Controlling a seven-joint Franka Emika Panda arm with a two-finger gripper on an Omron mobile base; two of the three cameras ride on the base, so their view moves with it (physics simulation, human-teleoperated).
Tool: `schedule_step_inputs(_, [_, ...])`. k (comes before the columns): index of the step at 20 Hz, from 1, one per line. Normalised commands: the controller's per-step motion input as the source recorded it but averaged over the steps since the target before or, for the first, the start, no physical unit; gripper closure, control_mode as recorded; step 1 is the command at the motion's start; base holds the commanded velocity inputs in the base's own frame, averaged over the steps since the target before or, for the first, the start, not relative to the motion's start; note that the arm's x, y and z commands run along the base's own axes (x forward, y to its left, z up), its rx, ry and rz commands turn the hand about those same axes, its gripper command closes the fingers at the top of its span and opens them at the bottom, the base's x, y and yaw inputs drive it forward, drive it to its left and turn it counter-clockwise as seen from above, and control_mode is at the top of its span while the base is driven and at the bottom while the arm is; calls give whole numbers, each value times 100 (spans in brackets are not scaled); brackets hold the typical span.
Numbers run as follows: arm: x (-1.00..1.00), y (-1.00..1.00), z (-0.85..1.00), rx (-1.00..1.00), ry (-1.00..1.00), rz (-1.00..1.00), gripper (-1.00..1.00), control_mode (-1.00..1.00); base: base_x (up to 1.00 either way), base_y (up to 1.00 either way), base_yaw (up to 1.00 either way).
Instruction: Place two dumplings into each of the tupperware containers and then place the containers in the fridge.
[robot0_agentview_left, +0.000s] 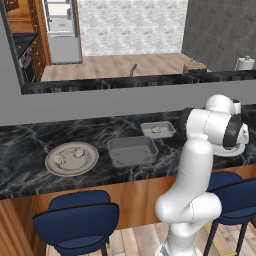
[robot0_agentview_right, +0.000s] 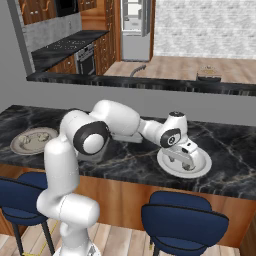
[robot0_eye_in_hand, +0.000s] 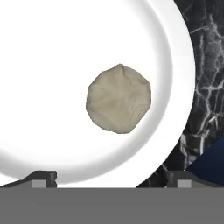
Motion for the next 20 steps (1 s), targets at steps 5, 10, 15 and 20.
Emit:
schedule_step_inputs(5, [42, -32, -19, 0, 9, -3, -100, -100, 0, 0, 0])
schedule_step_inputs(10, [22, -21, -27, 0, 5, 0, -100, -100, 0, 0, 0])
schedule_step_inputs(15, [6, -7, -24, 0, 1, 0, -100, -100, 0, 0, 0])
schedule_step_inputs(20, [-34, 0, -22, 0, 0, -1, -100, -100, 0, 0, 0])
